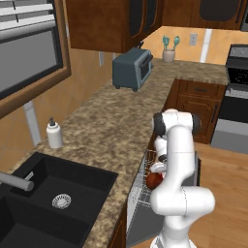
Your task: Pick up the cup and bowl from the counter, place them in the dishwasher, and close the dishwasher door.
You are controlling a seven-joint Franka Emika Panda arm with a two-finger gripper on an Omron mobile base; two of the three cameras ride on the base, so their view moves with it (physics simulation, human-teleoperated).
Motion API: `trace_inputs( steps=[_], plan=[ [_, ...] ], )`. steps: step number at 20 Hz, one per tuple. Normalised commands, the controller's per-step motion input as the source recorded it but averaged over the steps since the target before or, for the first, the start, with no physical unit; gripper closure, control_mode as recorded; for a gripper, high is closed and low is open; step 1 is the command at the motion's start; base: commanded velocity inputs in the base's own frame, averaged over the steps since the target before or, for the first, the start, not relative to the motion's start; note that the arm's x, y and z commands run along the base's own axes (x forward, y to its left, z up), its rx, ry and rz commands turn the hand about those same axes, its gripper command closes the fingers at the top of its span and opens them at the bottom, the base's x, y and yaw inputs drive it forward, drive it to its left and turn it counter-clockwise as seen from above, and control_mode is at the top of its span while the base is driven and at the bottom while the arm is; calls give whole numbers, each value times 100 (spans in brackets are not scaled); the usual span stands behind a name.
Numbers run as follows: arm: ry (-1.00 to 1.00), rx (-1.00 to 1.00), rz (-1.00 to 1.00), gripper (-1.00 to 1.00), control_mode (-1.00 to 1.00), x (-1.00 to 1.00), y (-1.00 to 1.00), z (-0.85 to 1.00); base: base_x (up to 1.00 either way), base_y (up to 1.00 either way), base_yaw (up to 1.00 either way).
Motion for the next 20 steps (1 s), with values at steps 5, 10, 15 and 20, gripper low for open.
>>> trace_inputs(
  steps=[5, 10, 15, 20],
  plan=[
    [-2, -5, 0, -100, -100, -70, 0, 91, 0, 0, 0],
    [0, -12, 0, -100, -100, -46, -8, 100, 0, 0, 0],
    [0, -5, 0, -100, -100, -24, -48, 100, 0, 0, 0],
    [0, -1, 0, -100, -100, -37, -75, 100, 0, 0, 0]
  ],
)
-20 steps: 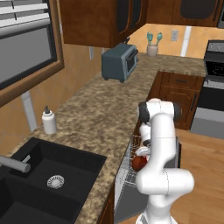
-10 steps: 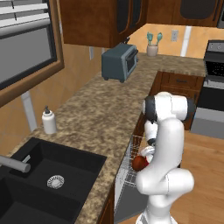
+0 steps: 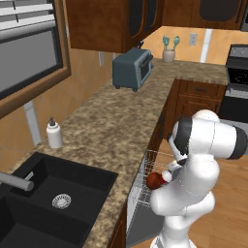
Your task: Pick up the cup and bowl from the counter, place them in the dishwasher, and close the dishwasher door.
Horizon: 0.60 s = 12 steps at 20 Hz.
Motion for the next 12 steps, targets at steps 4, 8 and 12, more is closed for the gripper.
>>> trace_inputs(
  steps=[4, 8, 12],
  plan=[
    [6, 0, 0, -100, -100, -48, -55, 100, 0, 0, 0],
    [14, 0, 0, -100, -100, -26, -57, 100, 0, 0, 0],
    [9, 0, 0, -100, -100, -28, -54, 86, 0, 0, 0]
  ],
)
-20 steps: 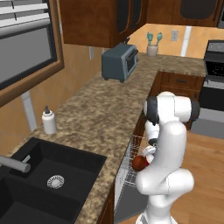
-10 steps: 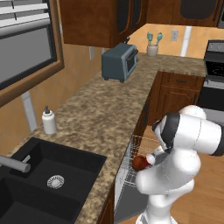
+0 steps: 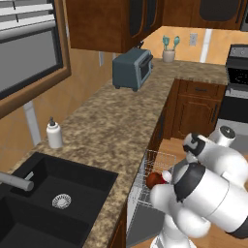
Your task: Pick up the cup and bowl from the counter, place them in the dishwasher, and close the dishwasher door.
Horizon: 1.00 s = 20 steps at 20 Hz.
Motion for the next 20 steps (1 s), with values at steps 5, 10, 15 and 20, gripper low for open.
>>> trace_inputs(
  steps=[5, 10, 15, 20],
  plan=[
    [2, 11, -4, -100, -100, -49, -68, 15, 0, 0, 0],
    [-4, 39, -5, -100, -100, -58, -36, -43, 0, 0, 0],
    [-2, 32, 2, -100, -100, 0, -12, -54, 0, 0, 0],
    [-4, 17, 3, -100, -100, 0, -22, -35, 0, 0, 0]
  ],
)
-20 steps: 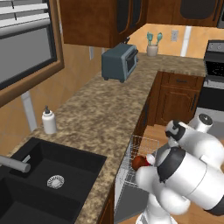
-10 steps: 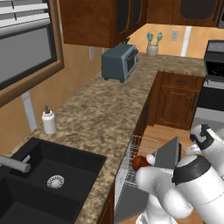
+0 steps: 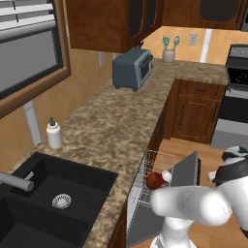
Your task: Pick up the cup and bowl from the counter, place them in the dishwasher, and close the dishwasher door.
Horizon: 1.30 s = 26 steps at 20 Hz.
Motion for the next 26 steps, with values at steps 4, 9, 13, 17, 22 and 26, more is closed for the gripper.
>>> trace_inputs(
  steps=[4, 9, 13, 17, 22, 26],
  plan=[
    [-9, 5, 3, -100, -100, 17, -38, -44, 0, 0, 0],
    [-20, 7, 10, -100, -100, 15, -48, -64, 0, 0, 0],
    [-21, 8, 13, -100, -100, 4, -66, -53, 0, 0, 0],
    [-25, 6, 13, -100, -100, 7, -56, -59, 0, 0, 0],
    [-17, 2, 10, -100, -100, 43, -28, -79, 0, 0, 0],
    [-23, 0, 5, -100, -100, 72, 0, -78, 0, 0, 0]
  ],
)
